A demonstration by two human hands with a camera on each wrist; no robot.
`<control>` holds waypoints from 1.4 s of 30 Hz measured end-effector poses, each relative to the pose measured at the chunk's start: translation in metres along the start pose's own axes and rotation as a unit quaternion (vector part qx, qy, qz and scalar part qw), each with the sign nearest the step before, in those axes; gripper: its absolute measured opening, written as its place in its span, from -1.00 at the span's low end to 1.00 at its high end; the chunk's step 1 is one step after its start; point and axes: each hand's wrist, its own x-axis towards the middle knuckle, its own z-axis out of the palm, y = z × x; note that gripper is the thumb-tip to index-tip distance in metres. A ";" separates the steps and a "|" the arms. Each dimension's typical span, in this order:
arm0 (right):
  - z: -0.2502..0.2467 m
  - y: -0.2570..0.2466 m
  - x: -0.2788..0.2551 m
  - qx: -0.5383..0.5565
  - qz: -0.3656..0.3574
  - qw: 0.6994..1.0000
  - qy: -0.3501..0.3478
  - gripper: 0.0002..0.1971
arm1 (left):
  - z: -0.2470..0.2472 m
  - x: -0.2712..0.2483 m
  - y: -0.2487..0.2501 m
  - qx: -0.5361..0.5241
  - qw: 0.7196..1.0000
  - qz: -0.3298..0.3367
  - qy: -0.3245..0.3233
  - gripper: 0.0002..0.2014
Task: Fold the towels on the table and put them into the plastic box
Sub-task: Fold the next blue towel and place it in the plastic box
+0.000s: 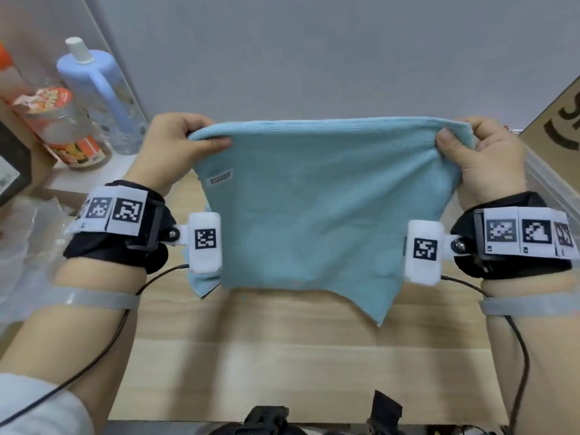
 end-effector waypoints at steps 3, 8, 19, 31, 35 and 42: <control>-0.002 -0.005 -0.002 0.007 -0.014 0.999 0.035 -0.52 | -0.007 0.000 0.001 -0.092 0.994 0.006 0.057 -0.76; -0.001 -0.024 -0.014 0.056 -0.051 0.996 0.047 -0.63 | -0.017 -0.009 0.004 -0.229 0.970 0.047 0.068 -0.80; -0.018 -0.020 -0.074 -0.008 0.004 1.000 0.024 -0.69 | -0.009 -0.055 -0.012 -0.270 0.962 0.032 -0.007 -0.76; -0.041 0.013 -0.049 -0.066 0.069 0.995 0.007 -0.57 | 0.015 -0.058 -0.024 -0.230 0.971 -0.039 0.050 -0.82; -0.049 0.064 -0.045 -0.165 0.093 0.982 0.002 -0.71 | 0.044 -0.060 -0.065 -0.164 0.979 -0.110 0.052 -0.74; -0.057 0.117 -0.065 -0.245 0.122 0.962 -0.008 -0.69 | 0.061 -0.077 -0.106 -0.115 0.981 -0.152 0.046 -0.71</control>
